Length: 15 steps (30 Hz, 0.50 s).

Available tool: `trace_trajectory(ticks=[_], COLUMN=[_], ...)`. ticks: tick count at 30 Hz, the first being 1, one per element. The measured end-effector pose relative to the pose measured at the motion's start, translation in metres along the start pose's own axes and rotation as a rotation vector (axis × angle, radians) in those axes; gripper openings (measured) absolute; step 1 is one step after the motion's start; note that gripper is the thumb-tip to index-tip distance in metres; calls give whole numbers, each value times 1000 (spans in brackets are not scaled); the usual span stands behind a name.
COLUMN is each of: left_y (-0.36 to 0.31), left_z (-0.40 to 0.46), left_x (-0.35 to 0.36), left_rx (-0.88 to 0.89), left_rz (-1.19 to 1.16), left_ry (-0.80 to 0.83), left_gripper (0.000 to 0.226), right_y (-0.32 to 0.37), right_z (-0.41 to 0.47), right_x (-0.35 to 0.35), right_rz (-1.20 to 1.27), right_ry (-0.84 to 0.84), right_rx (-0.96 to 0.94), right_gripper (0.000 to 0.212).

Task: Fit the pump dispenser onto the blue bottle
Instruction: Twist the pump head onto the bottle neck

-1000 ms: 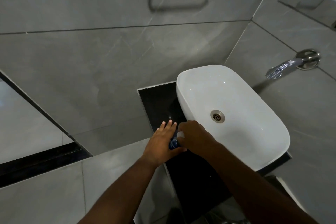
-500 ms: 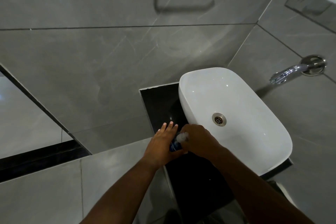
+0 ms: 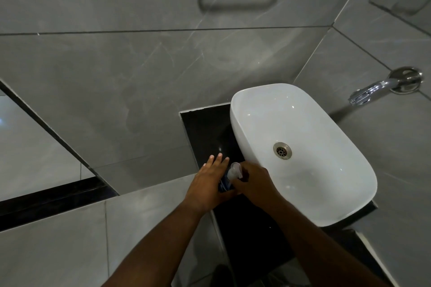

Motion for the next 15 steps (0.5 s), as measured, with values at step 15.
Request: trace_trajectory(ticks=[15], left_y=[1], left_z=[-1], left_x=[1], left_rx=[24], left_rz=[3], left_ry=[-18], left_gripper=[98], right_y=[-11], right_z=[3], right_x=[-1], right_rz=[245], right_ry=[12], right_rx=[43], right_gripper=[32])
Point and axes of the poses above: each hand's wrist, its own z-axis towards the middle knuckle, its own x-axis out of the palm, y = z × x, the point moved 5 cm from there along z, towards the middle knuckle, and after that the axes turned 9 degrees about x, right-handed, at the moved point
